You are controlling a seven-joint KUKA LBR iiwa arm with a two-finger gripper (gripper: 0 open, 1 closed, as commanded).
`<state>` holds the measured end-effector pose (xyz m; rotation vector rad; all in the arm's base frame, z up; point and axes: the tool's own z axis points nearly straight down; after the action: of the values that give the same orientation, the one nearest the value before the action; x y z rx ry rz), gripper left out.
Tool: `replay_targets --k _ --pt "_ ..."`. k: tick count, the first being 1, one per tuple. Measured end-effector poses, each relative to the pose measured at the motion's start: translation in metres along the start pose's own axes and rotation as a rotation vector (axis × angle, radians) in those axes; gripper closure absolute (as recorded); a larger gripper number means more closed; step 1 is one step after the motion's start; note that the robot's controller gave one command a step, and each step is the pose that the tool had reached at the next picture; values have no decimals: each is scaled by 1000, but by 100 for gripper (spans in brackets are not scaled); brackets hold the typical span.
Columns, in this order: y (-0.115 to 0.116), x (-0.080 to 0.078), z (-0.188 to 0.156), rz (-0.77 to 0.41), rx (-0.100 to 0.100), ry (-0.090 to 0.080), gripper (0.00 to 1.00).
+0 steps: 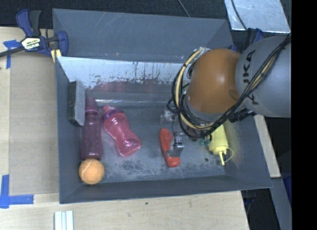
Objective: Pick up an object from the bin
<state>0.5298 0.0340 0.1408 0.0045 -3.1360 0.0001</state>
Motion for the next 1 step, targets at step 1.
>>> replay_targets --k 1 --pt "0 -2 -4 1 -1 -8 0"
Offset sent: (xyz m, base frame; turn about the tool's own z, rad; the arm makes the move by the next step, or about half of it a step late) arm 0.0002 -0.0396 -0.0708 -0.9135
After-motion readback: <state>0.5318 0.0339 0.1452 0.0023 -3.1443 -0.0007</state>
